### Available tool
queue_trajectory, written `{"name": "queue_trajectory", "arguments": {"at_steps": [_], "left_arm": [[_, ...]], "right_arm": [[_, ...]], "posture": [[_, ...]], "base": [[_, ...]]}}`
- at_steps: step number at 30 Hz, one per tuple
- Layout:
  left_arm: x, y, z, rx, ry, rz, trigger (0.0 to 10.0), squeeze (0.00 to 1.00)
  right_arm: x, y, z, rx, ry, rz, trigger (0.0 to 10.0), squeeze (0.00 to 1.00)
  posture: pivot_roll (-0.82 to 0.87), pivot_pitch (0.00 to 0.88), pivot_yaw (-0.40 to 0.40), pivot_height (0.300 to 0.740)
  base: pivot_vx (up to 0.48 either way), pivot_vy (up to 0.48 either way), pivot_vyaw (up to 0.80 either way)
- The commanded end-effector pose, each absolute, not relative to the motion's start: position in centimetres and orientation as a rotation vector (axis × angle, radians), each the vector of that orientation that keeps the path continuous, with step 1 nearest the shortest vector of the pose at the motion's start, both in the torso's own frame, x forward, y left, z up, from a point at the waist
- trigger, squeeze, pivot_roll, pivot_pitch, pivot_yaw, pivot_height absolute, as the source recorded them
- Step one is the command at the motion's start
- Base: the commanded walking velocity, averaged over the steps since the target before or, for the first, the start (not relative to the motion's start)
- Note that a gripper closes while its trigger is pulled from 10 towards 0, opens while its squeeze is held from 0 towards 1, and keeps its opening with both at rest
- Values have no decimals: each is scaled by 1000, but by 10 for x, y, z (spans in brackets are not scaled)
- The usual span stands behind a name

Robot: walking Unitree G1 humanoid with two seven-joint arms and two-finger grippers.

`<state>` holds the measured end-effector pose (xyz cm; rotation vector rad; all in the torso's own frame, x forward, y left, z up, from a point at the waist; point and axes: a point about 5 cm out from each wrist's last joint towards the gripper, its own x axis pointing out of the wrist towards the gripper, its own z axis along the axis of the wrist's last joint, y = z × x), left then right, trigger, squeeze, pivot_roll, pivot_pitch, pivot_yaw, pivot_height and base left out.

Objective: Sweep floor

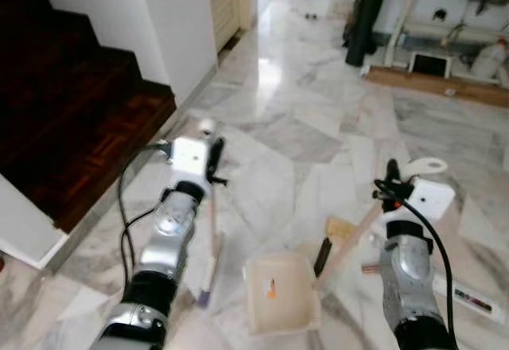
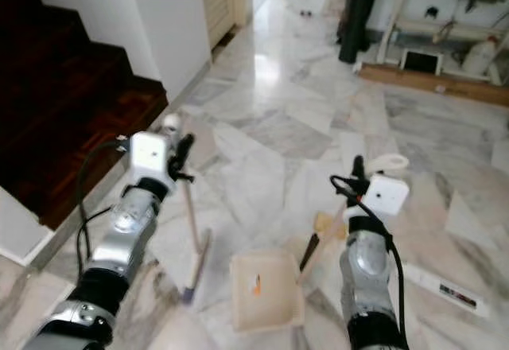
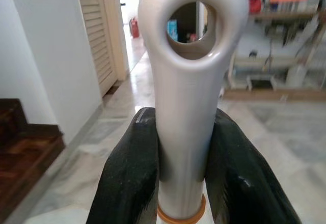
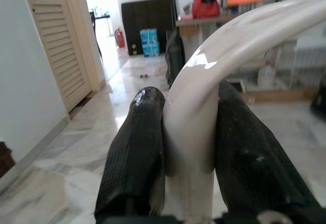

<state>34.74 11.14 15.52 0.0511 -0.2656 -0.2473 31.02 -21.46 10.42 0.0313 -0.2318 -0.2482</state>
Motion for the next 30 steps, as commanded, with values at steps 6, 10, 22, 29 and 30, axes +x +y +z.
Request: {"name": "queue_trajectory", "arguments": {"at_steps": [6,10,22,29,30], "left_arm": [[348,119,165,74,-315,-223,10000,0],[348,119,165,72,-315,-223,10000,0],[346,119,164,70,-314,-223,10000,0],[346,119,162,68,-310,-223,10000,0],[346,119,163,68,-311,-222,10000,0]], "right_arm": [[312,-212,112,33,-272,-237,10000,0],[312,-211,112,32,-270,-234,10000,0],[311,-210,110,33,-263,-232,10000,0],[311,-210,110,29,-262,-233,10000,0],[311,-211,110,29,-263,-234,10000,0]], "posture": [[96,66,-5,740],[96,66,-7,740],[95,71,-10,740],[91,69,-12,740],[92,69,-12,740]], "base": [[302,0,0],[303,0,0],[293,0,0],[37,0,0],[244,0,0]]}}
